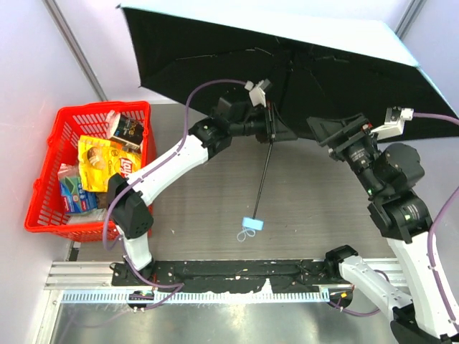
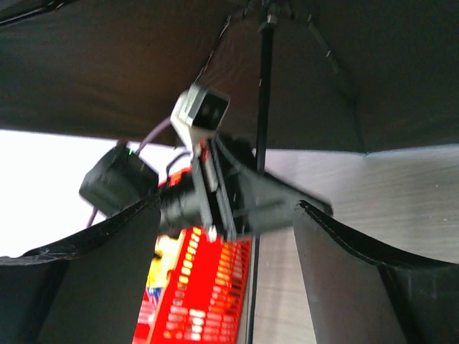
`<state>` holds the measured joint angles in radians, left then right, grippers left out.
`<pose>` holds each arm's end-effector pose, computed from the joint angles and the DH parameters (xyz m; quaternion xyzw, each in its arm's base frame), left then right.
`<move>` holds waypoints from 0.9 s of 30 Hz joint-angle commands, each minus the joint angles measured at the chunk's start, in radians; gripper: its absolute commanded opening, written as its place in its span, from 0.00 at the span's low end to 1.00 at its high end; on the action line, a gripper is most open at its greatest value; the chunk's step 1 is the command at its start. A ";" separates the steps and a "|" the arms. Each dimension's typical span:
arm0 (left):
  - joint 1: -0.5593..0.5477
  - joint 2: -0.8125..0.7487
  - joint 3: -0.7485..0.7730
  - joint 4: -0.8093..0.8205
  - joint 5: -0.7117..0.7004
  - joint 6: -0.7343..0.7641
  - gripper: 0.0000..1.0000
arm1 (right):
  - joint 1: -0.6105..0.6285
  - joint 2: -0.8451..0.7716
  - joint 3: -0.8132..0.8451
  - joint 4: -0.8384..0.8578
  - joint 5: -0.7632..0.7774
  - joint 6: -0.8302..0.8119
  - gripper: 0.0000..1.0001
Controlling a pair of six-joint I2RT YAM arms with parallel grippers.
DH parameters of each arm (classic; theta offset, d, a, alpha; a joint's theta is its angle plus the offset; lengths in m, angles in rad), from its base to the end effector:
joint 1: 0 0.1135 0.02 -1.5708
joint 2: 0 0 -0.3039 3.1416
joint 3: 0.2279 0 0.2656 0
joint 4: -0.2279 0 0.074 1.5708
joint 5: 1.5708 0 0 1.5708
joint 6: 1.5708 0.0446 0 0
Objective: Put away the umbrella
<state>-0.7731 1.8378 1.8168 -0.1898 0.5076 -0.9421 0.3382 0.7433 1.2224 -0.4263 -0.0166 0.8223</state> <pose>0.3217 -0.3442 0.4376 0.0938 0.7633 -0.5880 0.2506 0.1098 0.0394 0.4979 0.1591 0.6696 0.4025 0.6036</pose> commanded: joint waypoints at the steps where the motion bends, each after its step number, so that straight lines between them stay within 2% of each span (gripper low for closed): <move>1: -0.034 -0.130 -0.065 0.085 -0.018 0.052 0.00 | -0.002 0.036 -0.018 0.184 0.145 0.103 0.78; 6: -0.077 -0.155 -0.100 0.041 -0.083 0.109 0.00 | -0.002 0.131 -0.040 0.294 0.138 0.141 0.74; 15: -0.152 -0.167 -0.120 -0.019 -0.158 0.181 0.00 | -0.004 0.264 0.000 0.296 0.135 0.097 0.66; 20: -0.178 -0.186 -0.136 -0.051 -0.216 0.224 0.00 | -0.002 0.297 -0.041 0.296 0.178 0.075 0.60; 25: -0.198 -0.184 -0.136 -0.079 -0.248 0.246 0.00 | -0.002 0.349 -0.047 0.323 0.121 0.052 0.57; 26: -0.199 -0.187 -0.132 -0.086 -0.259 0.252 0.00 | -0.002 0.358 -0.053 0.345 0.097 0.058 0.55; 27: -0.203 -0.186 -0.131 -0.097 -0.270 0.259 0.00 | -0.002 0.364 -0.063 0.366 0.086 0.060 0.48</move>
<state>-0.9573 1.7168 1.6691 -0.3092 0.2787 -0.7654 0.3382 1.0779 1.1774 -0.1650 0.1101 0.8982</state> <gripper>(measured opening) 0.158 0.562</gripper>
